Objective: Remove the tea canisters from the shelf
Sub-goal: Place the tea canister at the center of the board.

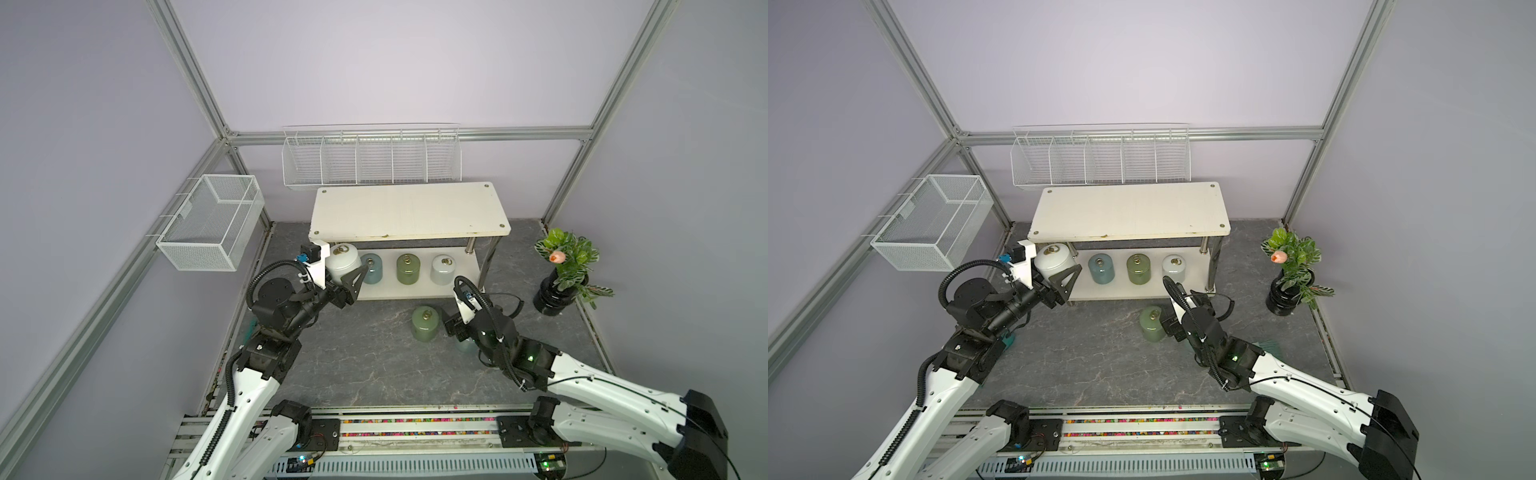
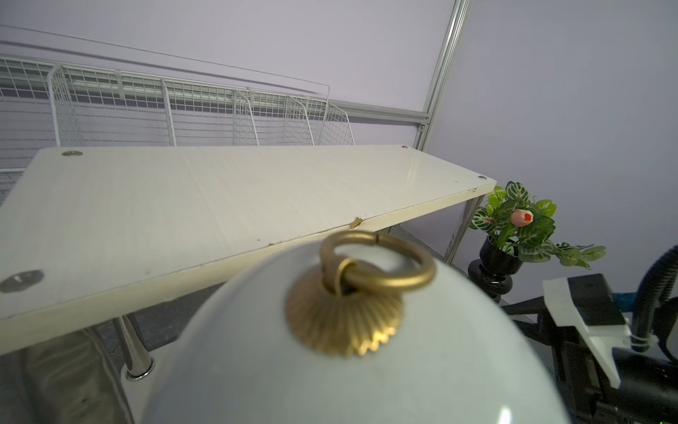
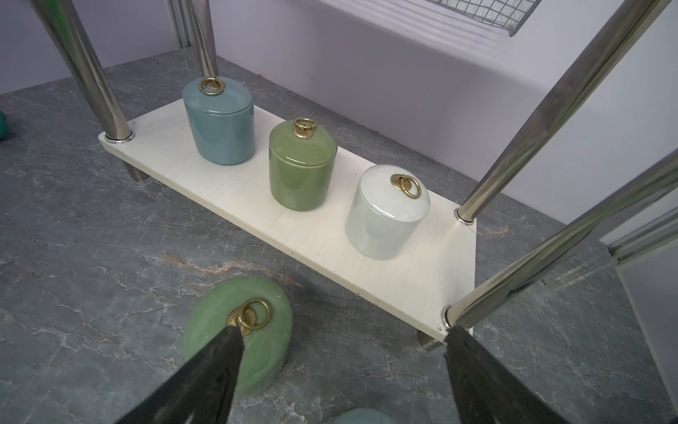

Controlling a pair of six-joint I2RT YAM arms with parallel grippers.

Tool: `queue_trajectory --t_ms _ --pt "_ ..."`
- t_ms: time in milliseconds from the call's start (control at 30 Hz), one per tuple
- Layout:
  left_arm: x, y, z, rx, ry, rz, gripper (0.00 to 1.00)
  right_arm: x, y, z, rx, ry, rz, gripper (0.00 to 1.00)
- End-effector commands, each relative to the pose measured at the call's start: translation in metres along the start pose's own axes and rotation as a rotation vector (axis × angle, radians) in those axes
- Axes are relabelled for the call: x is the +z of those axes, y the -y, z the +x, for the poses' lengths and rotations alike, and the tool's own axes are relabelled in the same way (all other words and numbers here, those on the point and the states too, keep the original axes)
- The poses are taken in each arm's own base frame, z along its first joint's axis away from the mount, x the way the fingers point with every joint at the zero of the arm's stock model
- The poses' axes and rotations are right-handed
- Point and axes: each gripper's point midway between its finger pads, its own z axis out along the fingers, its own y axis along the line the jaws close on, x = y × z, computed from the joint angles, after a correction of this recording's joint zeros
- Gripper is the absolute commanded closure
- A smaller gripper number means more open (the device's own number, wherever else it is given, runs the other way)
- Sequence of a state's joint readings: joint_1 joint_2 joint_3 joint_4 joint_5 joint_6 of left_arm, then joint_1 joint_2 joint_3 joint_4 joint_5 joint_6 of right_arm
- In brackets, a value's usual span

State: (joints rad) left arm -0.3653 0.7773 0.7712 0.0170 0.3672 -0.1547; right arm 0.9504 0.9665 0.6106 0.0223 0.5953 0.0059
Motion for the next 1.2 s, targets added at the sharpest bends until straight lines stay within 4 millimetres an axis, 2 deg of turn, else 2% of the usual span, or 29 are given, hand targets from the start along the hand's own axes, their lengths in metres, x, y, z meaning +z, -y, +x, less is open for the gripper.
queue_trajectory --t_ms 0,167,400,467,633,800,967,1167 --pt "-0.001 0.011 -0.02 0.016 0.094 0.026 0.37 -0.004 0.001 -0.011 -0.006 0.023 -0.014 0.11" --pt "0.006 0.02 -0.004 0.019 0.064 0.042 0.37 -0.005 0.001 -0.011 -0.01 0.018 -0.016 0.11" --pt "0.007 0.024 0.021 0.013 0.024 0.046 0.37 -0.006 0.001 -0.011 -0.015 0.007 -0.018 0.11" --pt "0.001 0.027 0.02 0.015 0.044 0.054 0.37 -0.007 0.002 -0.013 -0.013 0.009 -0.016 0.11" --pt "0.002 0.032 0.04 0.007 0.031 0.079 0.38 -0.01 0.004 -0.015 -0.025 0.003 -0.013 0.11" --pt "0.001 0.033 0.069 0.002 0.009 0.086 0.38 -0.018 0.008 -0.017 -0.026 -0.007 -0.013 0.11" --pt "-0.002 0.031 0.087 -0.003 -0.01 0.08 0.38 -0.024 0.011 -0.017 -0.011 -0.011 -0.009 0.11" --pt "0.001 0.028 0.106 -0.007 -0.043 0.077 0.38 -0.021 0.009 -0.012 -0.009 -0.037 -0.008 0.11"
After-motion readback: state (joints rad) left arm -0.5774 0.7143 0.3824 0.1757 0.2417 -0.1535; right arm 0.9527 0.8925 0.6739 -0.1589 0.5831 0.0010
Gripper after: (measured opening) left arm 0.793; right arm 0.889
